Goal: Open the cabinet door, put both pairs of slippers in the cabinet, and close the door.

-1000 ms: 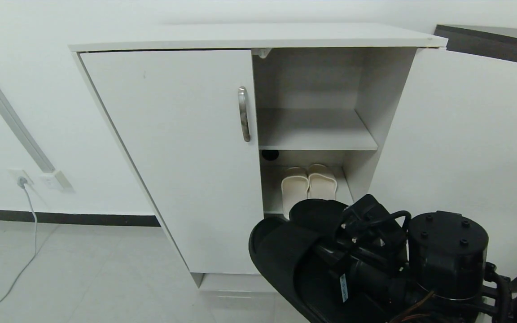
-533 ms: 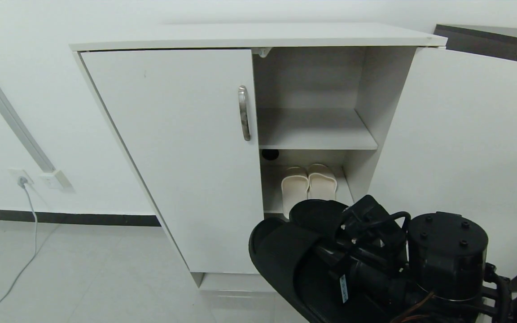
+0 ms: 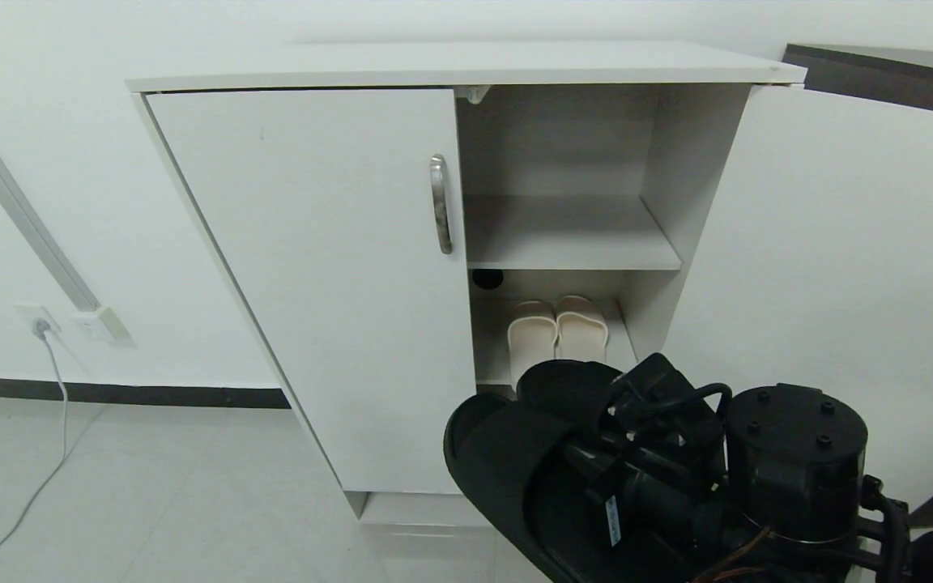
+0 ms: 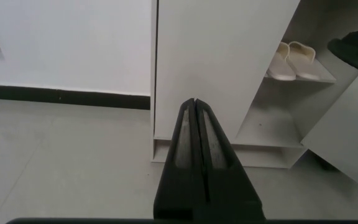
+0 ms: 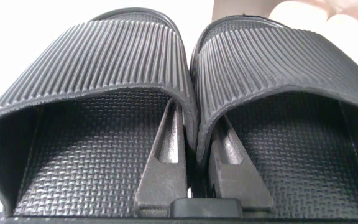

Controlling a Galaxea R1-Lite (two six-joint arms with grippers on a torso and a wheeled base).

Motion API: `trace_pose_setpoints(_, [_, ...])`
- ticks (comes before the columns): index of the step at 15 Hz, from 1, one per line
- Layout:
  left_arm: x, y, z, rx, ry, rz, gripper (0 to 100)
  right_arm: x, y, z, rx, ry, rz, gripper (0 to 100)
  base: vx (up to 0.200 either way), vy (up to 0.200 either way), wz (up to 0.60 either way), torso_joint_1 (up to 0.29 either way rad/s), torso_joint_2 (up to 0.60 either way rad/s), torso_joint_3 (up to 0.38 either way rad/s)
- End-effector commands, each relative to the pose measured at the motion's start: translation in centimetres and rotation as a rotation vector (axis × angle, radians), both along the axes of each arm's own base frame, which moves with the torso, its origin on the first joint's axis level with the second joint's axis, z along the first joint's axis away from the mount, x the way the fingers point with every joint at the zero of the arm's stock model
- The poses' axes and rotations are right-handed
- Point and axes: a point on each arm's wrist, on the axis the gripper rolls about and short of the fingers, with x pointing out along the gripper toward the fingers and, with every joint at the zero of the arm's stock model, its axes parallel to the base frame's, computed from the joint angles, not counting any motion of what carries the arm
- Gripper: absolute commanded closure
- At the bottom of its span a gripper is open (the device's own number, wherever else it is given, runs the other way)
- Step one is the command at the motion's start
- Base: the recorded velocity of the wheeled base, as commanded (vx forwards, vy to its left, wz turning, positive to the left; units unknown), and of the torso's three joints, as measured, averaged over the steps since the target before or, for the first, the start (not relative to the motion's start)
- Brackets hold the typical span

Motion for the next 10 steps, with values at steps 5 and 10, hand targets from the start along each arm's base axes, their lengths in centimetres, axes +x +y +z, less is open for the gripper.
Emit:
trace_pose_setpoints(5, [0.01, 0.00, -0.04, -0.001, 0.002, 0.001, 100, 0.63, 0.71, -1.36, -0.018, 0.000, 0.001, 100, 0.000, 0.000, -0.12, 0.000, 0.00, 0.001])
trace_pose_setpoints(10, [0.00, 0.00, 0.00, -0.001, 0.000, 0.001, 100, 0.76, 0.86, -1.34, -0.022, -0.017, 0.000, 100, 0.000, 0.000, 0.00, 0.000, 0.00, 0.000])
